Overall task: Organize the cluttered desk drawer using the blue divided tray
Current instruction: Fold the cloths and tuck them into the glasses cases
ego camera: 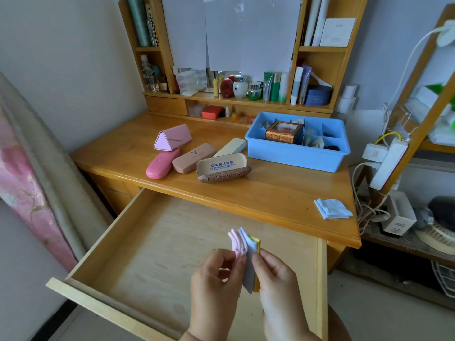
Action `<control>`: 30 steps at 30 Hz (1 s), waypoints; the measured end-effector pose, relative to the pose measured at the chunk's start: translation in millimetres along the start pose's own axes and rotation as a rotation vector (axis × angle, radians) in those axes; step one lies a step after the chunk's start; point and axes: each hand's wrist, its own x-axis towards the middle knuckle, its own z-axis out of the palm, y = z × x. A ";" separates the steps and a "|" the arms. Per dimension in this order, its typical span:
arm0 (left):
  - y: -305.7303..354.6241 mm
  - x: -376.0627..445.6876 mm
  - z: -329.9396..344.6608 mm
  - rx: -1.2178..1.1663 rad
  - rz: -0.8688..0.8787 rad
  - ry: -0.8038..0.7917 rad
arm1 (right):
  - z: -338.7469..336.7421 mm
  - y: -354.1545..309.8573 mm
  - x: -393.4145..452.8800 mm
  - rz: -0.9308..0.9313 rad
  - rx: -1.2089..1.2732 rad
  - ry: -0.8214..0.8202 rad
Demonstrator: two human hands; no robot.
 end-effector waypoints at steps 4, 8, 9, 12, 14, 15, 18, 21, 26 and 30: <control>1.2 -0.8 3.2 -0.071 -0.017 0.029 | 5.6 -1.9 -2.7 -0.074 -0.044 -0.030; 3.1 1.0 2.4 -0.116 0.041 0.044 | 4.3 -0.1 -2.0 -0.115 -0.055 -0.036; 3.4 1.2 2.8 -0.101 0.056 0.032 | 4.2 0.9 -2.2 -0.123 -0.057 -0.038; 5.4 0.7 3.8 -0.082 0.063 0.021 | 1.9 1.9 -3.0 -0.155 -0.081 -0.068; 5.9 -0.4 2.8 -0.129 0.038 0.024 | 0.7 1.1 -4.2 -0.191 -0.108 -0.124; 6.7 -0.9 2.4 -0.171 0.012 0.002 | 0.7 -0.2 -5.3 -0.196 -0.089 -0.156; 7.6 -1.2 2.2 -0.268 -0.082 -0.052 | -0.6 -0.6 -6.0 -0.210 -0.089 -0.165; 8.8 1.5 4.1 -0.330 -0.178 -0.062 | -3.8 -1.2 -2.8 -0.279 -0.215 -0.141; 9.8 16.8 -5.3 -0.356 -0.274 -0.278 | -26.0 -3.6 19.7 -0.567 -0.631 -0.085; 12.7 26.6 -14.1 -0.245 -0.271 -0.466 | -41.9 -17.8 40.8 -0.077 -0.480 -0.328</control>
